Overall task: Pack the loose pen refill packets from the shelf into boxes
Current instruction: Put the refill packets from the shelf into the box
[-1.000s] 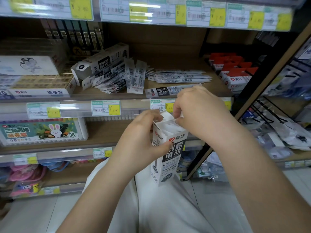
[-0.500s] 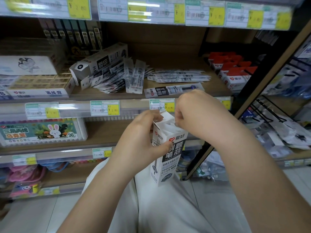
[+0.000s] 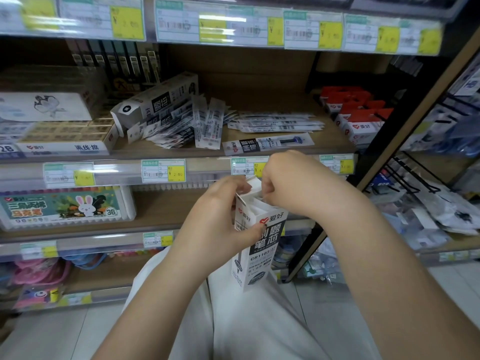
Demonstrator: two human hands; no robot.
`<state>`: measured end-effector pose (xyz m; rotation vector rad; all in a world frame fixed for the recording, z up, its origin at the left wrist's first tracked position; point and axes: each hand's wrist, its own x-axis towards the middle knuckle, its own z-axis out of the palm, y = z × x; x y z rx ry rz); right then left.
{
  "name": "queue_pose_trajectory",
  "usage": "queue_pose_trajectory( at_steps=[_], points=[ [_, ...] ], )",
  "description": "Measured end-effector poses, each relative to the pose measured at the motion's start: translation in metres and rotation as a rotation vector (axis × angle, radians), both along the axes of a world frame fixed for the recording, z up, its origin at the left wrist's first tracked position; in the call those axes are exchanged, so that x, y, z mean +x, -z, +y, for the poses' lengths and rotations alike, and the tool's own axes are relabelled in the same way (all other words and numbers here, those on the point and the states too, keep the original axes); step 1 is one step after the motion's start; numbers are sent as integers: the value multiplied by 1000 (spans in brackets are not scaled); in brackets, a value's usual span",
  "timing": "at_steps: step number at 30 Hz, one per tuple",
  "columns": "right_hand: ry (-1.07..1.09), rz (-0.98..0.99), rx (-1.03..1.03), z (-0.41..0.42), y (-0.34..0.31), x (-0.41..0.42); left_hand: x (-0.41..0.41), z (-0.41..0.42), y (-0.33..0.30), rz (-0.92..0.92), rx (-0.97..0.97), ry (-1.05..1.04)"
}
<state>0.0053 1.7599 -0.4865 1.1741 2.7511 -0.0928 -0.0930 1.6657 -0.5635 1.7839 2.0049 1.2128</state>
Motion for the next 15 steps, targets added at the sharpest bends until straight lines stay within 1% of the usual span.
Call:
queue_pose_trajectory(
  at_steps=[3, 6, 8, 10, 11, 12, 13, 15],
  points=[
    [-27, -18, -40, 1, -1, 1, 0, 0, -2, -4, -10, -4],
    [-57, 49, -103, 1, -4, 3, -3, 0, -2, 7, -12, -18],
    [-69, 194, -179, 3, -4, 6, -5, -1, -3, 7, -20, -30],
    [-29, 457, -233, 8, -4, 9, -5, -1, -3, 11, -23, -29],
    [19, 582, -228, 15, -3, 11, -5, -1, -3, 10, -24, -25],
    [71, 663, -185, 24, 0, 12, -4, -1, -3, 8, -28, -22],
    [116, 700, -108, 35, 3, 14, -3, -1, -3, 3, -32, -20],
    [164, 719, 21, 60, 10, 13, -2, -1, -4, -9, -40, -21]
  ],
)
